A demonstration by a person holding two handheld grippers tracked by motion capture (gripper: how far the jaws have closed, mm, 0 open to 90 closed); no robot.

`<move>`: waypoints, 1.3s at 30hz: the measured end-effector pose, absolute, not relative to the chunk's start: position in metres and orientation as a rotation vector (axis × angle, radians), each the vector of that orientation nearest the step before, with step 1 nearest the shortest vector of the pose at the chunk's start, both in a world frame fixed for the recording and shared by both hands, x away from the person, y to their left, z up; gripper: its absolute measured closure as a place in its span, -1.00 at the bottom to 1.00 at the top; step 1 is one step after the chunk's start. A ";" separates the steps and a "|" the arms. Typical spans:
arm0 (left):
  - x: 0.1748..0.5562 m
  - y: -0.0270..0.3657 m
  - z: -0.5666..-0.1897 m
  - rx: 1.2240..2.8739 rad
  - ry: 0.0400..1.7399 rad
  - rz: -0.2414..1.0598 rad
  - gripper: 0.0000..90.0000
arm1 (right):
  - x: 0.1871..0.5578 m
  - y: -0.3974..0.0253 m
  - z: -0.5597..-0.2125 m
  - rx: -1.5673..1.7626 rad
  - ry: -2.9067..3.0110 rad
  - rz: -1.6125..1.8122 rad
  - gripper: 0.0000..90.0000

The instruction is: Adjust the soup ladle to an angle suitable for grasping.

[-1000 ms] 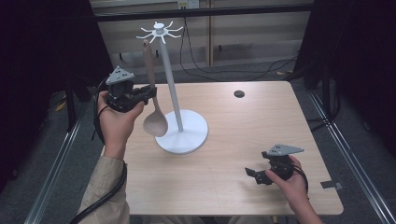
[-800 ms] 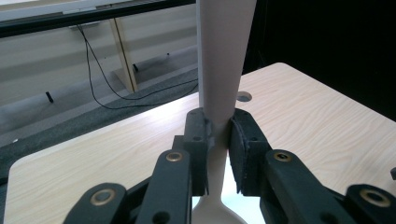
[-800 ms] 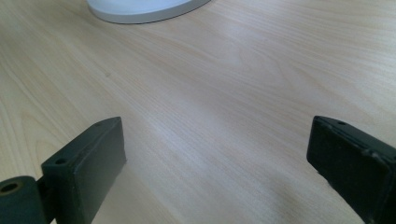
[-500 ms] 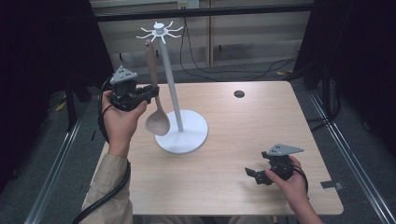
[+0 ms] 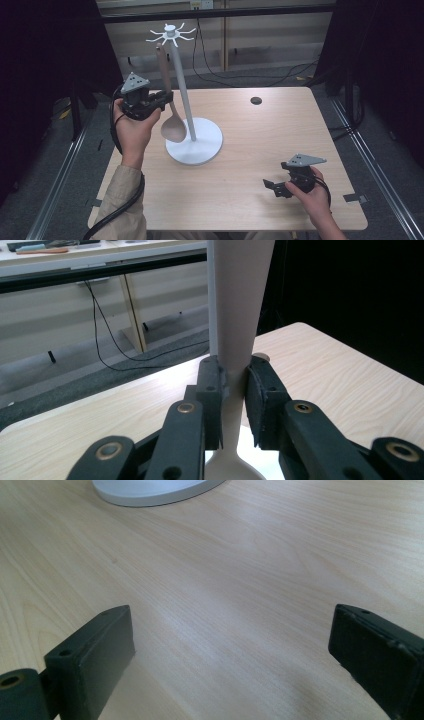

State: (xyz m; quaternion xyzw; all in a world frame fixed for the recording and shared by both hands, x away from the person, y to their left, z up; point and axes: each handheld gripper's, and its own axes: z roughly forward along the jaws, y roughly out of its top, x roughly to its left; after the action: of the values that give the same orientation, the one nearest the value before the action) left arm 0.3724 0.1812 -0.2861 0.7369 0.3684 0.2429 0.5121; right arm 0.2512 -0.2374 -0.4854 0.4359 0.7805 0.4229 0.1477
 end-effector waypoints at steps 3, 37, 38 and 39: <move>0.372 0.181 -0.287 1.770 0.880 0.595 0.72 | 0.251 -0.237 -0.485 1.257 2.246 1.215 -0.91; 0.367 0.196 -0.300 1.743 0.903 0.581 0.22 | 0.253 -0.233 -0.485 1.253 2.255 1.211 -0.91; 0.366 0.197 -0.300 1.740 0.905 0.579 0.18 | 0.253 -0.233 -0.486 1.249 2.257 1.204 -0.91; 0.366 0.197 -0.302 1.737 0.906 0.576 0.16 | 0.253 -0.233 -0.487 1.250 2.261 1.205 -0.91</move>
State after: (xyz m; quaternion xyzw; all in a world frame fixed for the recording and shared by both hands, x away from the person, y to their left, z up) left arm 0.3656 0.1971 -0.3015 0.7253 0.3784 0.2403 0.5225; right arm 0.2529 -0.2333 -0.4869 0.4340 0.7847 0.4182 0.1450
